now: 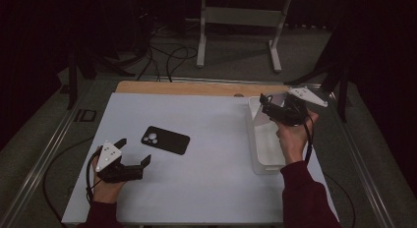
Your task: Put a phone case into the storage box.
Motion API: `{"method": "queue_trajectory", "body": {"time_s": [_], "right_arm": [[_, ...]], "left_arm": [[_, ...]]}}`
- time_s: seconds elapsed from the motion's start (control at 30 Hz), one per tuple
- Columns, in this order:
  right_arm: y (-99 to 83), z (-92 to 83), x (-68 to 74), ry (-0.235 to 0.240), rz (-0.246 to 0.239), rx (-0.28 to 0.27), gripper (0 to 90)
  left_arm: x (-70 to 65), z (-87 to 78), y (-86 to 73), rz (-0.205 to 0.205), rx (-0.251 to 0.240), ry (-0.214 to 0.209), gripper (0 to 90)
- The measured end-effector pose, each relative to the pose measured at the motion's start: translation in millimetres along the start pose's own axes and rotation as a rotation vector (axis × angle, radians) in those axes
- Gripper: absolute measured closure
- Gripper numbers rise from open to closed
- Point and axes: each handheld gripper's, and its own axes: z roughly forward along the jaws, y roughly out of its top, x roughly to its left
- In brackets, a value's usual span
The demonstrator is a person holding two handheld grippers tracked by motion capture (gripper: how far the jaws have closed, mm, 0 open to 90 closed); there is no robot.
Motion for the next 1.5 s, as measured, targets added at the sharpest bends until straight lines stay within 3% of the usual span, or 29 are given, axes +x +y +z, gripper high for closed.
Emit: {"method": "queue_trajectory", "body": {"time_s": [0.43,0.8,1.5], "right_arm": [[1.9,13.8,-10.9,-0.053,0.031,0.021,16.8],[6.3,28.6,-13.2,-0.098,0.025,0.032,16.7],[-4.4,64.3,-19.7,-0.149,0.060,0.087,16.7]], "left_arm": [[0.5,-2.7,0.4,-0.007,-0.015,0.013,0.0],[1.6,-4.8,0.5,-0.015,-0.023,0.019,0.0],[3.1,-8.5,0.7,-0.029,-0.044,0.035,0.0]]}}
